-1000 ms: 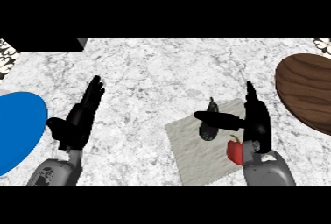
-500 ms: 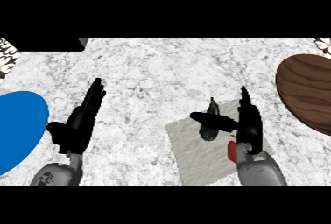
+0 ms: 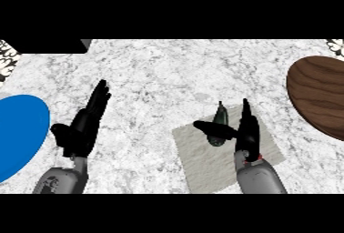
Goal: Pick the eggplant from the placemat and place it in the bowl
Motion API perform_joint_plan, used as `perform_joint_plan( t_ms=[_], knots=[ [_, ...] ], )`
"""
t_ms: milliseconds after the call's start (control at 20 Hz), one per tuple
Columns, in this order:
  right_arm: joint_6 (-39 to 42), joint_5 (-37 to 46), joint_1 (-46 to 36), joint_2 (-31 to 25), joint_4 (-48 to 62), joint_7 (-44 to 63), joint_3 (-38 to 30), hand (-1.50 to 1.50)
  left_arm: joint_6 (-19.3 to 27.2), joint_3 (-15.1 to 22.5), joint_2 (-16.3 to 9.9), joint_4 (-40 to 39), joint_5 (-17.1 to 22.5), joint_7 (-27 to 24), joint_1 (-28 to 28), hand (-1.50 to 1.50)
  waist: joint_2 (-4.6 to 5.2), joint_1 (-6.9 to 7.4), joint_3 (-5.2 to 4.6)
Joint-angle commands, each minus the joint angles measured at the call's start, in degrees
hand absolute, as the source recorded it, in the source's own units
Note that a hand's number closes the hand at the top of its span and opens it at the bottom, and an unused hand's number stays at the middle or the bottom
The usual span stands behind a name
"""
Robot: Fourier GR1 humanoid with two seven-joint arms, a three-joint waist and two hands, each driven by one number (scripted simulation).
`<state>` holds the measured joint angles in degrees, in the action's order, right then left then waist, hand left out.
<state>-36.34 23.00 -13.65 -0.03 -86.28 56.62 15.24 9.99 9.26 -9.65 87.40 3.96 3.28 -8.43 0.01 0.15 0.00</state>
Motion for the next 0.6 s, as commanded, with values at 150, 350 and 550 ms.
perform_joint_plan(
  t_ms=[150, 350, 550],
  knots=[
    [3.0, 2.9, -2.2, -0.8, 5.6, 5.5, -1.5, -1.5, -0.6, -0.5, 0.3, 3.5, -1.4, 3.1, 0.4, 0.0, -0.04, 0.03, 0.0],
    [5.1, 1.4, -0.1, -0.8, 6.2, 2.7, -0.4, -1.5, 0.0, 0.7, 2.4, 0.6, -3.7, -1.6, 2.1, 0.0, -0.02, 0.01, 0.0],
    [1.1, -3.9, -3.9, 0.0, 13.7, -3.4, -0.3, -1.5, -1.9, -0.9, 1.9, 1.0, -1.9, 1.3, 0.9, 0.0, 0.08, 0.39, 0.02]
  ],
)
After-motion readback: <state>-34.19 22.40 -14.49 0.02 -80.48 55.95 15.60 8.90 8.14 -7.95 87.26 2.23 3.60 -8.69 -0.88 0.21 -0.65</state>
